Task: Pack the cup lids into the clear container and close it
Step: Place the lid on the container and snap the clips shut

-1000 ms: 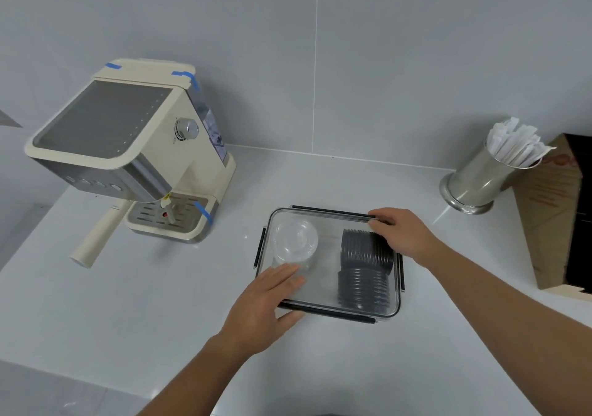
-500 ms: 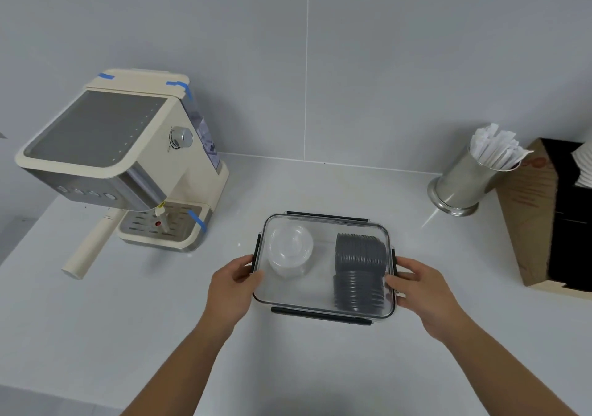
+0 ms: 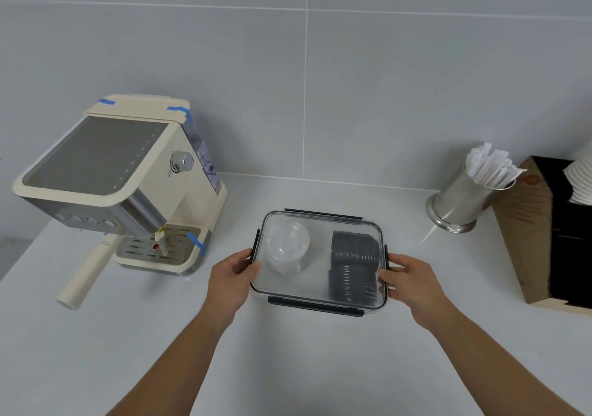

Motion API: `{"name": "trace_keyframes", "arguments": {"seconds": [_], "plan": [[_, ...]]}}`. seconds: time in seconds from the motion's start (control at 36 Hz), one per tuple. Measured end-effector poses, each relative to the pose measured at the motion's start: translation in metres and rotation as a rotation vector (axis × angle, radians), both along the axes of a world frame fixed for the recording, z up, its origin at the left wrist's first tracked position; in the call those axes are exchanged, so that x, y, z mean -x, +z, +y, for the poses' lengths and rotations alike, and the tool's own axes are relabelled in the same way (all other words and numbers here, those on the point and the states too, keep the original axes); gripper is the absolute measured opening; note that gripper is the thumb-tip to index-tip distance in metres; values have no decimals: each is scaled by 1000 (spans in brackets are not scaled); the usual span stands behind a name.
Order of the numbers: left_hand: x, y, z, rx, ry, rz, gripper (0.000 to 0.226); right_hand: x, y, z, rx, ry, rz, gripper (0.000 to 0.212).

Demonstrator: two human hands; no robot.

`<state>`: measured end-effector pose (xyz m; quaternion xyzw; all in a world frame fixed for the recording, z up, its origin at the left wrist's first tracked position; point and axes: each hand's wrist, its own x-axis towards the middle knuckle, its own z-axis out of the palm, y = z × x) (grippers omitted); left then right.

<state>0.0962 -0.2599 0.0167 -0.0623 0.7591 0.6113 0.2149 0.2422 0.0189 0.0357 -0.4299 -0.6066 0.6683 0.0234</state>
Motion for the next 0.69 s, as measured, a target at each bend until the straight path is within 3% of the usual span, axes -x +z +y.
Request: {"name": "trace_keyframes", "arguments": {"seconds": [0.33, 0.58, 0.69], "plan": [[7, -10, 4, 14, 16, -13, 36, 6, -7, 5, 0, 31, 13, 37], [9, -13, 2, -10, 31, -85, 34, 0, -7, 0, 5, 40, 2, 25], [10, -10, 1, 38, -5, -93, 33, -1, 1, -1, 150, 0, -4, 23]]}}
